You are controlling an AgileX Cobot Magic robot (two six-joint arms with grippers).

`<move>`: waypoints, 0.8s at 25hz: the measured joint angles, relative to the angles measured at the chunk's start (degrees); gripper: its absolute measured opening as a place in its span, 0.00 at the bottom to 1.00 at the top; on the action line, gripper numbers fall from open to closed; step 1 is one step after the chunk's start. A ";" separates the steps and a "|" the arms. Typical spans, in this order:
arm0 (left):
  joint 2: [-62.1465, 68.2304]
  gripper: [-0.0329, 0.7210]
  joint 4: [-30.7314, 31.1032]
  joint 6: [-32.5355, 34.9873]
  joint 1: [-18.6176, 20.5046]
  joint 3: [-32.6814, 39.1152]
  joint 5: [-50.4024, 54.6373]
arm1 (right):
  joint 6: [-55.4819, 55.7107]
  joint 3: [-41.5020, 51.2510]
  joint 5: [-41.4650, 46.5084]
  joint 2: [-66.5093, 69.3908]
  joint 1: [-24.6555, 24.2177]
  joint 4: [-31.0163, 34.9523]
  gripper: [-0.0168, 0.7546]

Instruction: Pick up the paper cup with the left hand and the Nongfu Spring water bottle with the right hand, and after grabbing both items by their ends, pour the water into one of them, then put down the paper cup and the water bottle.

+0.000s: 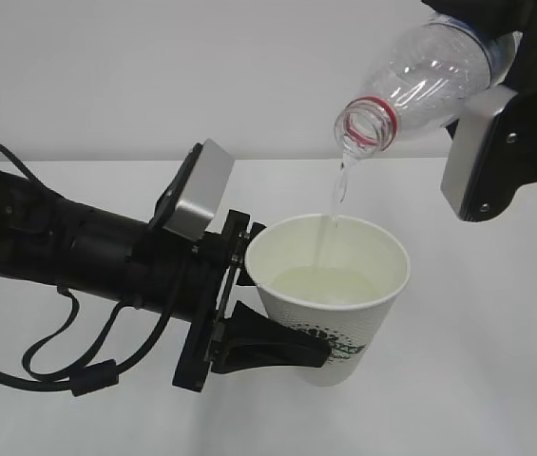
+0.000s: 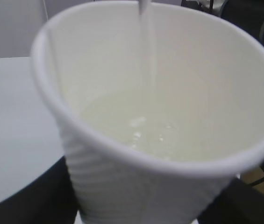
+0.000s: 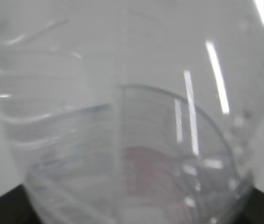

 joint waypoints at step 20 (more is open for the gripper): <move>0.00 0.66 0.00 0.00 0.00 0.00 0.30 | -0.09 0.00 -0.44 0.00 0.00 0.00 0.67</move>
